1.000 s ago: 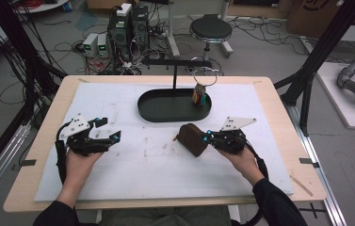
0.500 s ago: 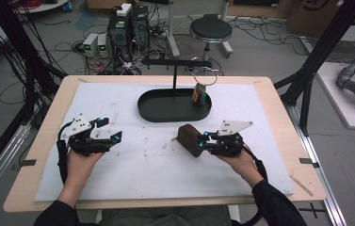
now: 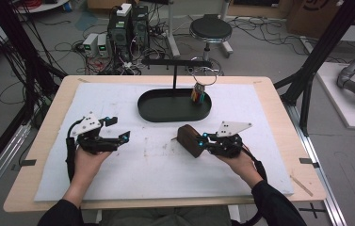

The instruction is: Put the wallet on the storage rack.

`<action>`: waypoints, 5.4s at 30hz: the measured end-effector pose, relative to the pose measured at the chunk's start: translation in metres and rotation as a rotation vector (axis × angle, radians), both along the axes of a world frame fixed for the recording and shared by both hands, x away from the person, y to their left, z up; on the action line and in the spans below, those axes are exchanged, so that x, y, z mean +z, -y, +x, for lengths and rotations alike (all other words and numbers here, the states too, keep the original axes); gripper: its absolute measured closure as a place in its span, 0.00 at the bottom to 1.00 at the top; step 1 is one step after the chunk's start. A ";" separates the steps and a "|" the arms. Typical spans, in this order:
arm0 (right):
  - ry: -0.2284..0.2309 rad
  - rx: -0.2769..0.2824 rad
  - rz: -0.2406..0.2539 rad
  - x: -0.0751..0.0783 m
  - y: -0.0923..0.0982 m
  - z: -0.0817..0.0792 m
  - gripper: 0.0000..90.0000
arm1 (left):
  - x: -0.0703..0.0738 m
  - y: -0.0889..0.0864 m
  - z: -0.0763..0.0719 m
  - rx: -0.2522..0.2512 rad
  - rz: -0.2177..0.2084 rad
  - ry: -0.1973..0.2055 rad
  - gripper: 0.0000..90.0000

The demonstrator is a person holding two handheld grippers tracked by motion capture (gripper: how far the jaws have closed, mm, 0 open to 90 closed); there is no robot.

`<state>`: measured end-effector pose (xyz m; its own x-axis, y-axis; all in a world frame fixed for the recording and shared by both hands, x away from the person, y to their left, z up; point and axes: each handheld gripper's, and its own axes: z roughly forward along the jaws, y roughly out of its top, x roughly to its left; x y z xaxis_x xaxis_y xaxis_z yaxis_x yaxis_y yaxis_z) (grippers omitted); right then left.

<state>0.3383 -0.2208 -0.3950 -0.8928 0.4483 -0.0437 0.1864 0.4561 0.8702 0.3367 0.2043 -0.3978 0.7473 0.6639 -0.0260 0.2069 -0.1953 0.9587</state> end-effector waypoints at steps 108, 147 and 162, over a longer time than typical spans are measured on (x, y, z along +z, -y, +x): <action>-0.165 0.260 0.089 0.020 0.004 0.010 0.74 | 0.020 0.097 0.010 -0.473 -0.034 -0.091 0.31; -0.183 0.373 0.064 0.028 -0.019 0.002 0.68 | 0.026 0.101 -0.009 -0.607 -0.010 -0.071 0.70; -0.078 0.116 0.151 0.028 0.012 0.013 0.36 | 0.030 0.088 -0.002 -0.518 -0.042 -0.031 0.72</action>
